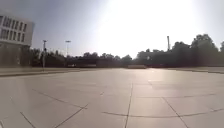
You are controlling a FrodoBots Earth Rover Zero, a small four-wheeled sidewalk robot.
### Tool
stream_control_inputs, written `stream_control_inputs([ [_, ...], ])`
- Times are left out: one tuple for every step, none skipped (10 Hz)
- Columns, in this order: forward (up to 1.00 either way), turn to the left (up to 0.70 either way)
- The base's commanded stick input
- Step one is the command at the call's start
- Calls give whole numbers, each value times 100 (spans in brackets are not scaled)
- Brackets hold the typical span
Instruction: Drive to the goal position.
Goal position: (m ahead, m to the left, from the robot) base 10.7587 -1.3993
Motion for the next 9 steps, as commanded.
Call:
stream_control_inputs([
  [7,-1],
  [7,-1],
  [7,-1],
  [7,-1],
  [7,-1],
  [7,-1],
  [7,-1],
  [7,-1],
  [7,-1],
])
